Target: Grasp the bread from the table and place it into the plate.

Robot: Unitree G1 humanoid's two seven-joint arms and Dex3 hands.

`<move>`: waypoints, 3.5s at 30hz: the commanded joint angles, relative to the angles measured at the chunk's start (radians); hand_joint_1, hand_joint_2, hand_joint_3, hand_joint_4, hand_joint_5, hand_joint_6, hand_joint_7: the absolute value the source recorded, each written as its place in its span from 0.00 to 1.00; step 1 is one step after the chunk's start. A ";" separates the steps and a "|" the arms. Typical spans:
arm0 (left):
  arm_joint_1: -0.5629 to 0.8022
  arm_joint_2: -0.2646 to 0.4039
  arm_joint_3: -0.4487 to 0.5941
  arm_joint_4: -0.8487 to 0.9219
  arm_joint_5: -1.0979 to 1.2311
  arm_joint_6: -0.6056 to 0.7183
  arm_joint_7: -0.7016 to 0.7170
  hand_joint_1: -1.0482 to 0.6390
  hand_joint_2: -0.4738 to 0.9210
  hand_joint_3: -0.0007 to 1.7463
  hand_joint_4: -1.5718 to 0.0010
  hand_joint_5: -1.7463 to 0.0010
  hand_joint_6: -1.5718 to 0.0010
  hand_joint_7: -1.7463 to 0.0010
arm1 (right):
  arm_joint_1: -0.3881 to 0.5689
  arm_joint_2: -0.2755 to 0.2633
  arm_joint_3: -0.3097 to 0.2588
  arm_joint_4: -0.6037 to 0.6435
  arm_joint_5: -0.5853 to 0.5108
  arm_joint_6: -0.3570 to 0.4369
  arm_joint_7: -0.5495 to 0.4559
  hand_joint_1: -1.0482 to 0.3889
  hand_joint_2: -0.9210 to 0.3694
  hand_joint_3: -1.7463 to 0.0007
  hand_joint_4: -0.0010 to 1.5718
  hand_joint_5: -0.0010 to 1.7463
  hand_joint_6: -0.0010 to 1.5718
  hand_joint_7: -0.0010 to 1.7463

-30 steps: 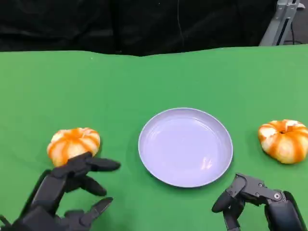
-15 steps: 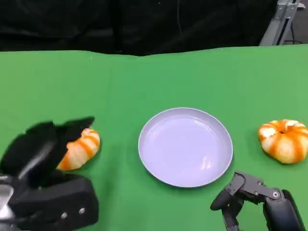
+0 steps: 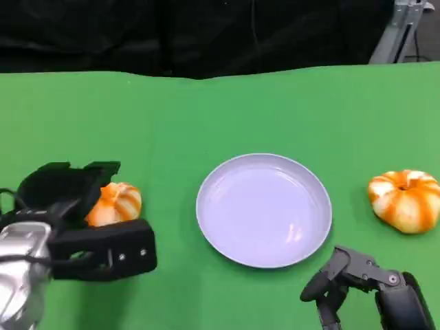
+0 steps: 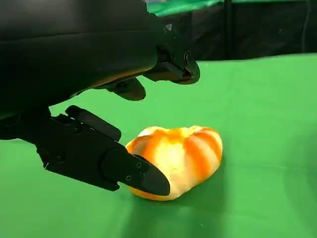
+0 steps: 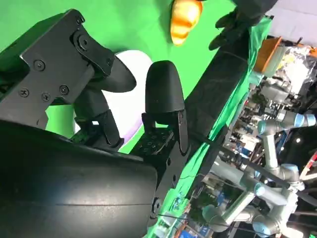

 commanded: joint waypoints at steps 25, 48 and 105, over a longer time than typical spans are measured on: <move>-0.210 0.007 -0.132 0.475 -0.090 -0.277 0.404 0.54 0.98 0.10 0.47 0.00 0.60 0.00 | 0.007 0.000 0.014 -0.039 0.008 0.032 0.001 0.71 0.48 0.24 0.55 0.93 0.54 0.74; -0.272 -0.104 -0.160 0.300 -0.102 -0.305 0.364 0.51 0.68 0.63 0.44 0.00 0.57 0.00 | 0.007 0.008 0.025 -0.047 0.011 0.054 -0.001 0.73 0.48 0.22 0.55 0.99 0.53 0.74; -0.295 -0.190 -0.241 0.076 -0.181 -0.221 -0.045 0.15 1.00 0.18 0.93 0.79 0.88 0.97 | 0.020 0.014 0.048 -0.051 -0.003 0.060 -0.024 0.71 0.50 0.22 0.53 0.93 0.54 0.73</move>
